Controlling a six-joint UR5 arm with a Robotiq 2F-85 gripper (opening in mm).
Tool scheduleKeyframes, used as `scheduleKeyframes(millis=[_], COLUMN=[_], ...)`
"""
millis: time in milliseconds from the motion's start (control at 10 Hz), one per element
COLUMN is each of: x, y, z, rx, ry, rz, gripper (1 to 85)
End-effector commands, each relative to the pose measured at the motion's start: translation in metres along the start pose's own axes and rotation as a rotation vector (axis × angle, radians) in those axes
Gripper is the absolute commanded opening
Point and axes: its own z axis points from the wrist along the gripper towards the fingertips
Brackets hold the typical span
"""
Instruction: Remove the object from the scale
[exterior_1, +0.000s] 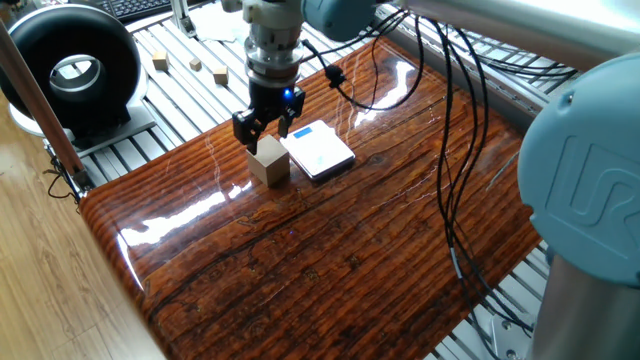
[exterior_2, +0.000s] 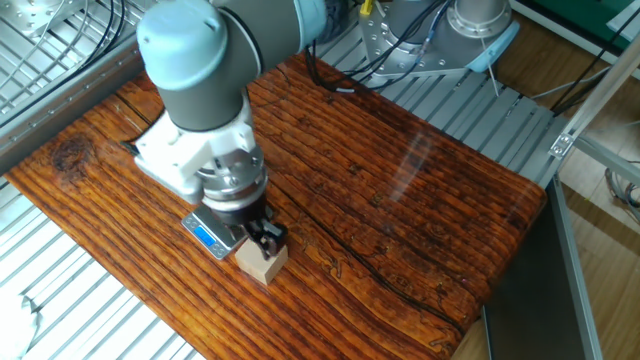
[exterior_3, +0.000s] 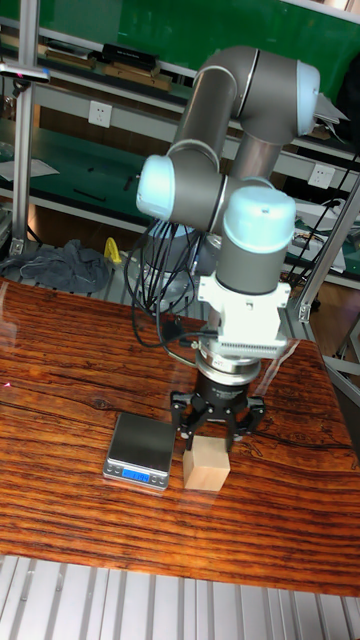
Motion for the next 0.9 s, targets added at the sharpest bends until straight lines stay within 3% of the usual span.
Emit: scheduleKeyframes(millis=[0,200,600,700,800], x=[-0.0022,-0.0016,-0.0106,-0.0093,-0.0067], y=[-0.0222,-0.0216,-0.0261,-0.0243,-0.0286], z=[-0.0111,-0.0106,-0.0045,-0.0042,-0.0027], rx=[0.040,0.023,0.030,0.019,0.032], ry=[-0.001,0.004,-0.012,-0.003,0.013], rz=[0.005,-0.003,-0.054,-0.061,-0.068], gripper=[1.0,1.0,1.0,1.0,1.0])
